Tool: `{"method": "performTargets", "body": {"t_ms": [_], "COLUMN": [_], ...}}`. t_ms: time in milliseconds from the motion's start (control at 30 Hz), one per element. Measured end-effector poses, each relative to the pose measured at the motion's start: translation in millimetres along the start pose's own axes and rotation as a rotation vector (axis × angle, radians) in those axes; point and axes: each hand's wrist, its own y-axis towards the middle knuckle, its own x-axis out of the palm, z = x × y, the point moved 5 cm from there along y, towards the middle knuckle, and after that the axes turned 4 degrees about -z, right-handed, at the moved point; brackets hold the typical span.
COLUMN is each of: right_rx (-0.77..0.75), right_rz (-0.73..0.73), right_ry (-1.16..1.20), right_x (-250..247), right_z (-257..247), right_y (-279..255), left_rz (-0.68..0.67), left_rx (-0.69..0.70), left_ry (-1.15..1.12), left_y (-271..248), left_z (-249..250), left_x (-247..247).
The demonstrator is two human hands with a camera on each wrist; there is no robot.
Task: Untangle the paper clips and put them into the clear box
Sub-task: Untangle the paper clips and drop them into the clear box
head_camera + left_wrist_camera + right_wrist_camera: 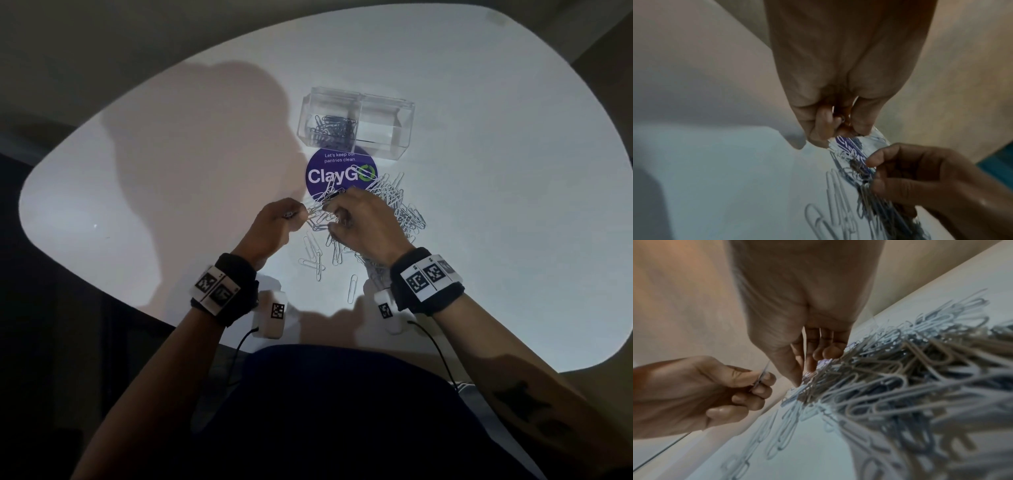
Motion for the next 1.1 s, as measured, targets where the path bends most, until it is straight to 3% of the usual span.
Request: {"method": "performTargets", "body": {"t_ms": [233,500,600,767,967,1100], "right_rx": [-0.110,-0.236,-0.151,0.146,0.247,0.334], "right_rz": [0.004,-0.046,-0.007,0.119,0.086,-0.014], "right_ry": [-0.289,-0.292,-0.090,0.511,0.985,1.263], "right_x": [17,18,8,-12,-20,-13], "right_z": [-16,-19,-12,8,15,19], "right_y": [5,10,9,1,-7,-10], "left_rz": [-0.063,0.004,0.056,0.066,0.080,0.067], "left_rx": [0.014,-0.121,-0.110,0.034,0.349,0.486], "left_ry": [-0.208,-0.326,-0.245,0.002,0.878,1.024], "left_y": [-3,-3,-1,2,2,-2], "left_z": [3,1,-1,1,7,11], "left_x": [0,-4,-6,-3,4,8]}}
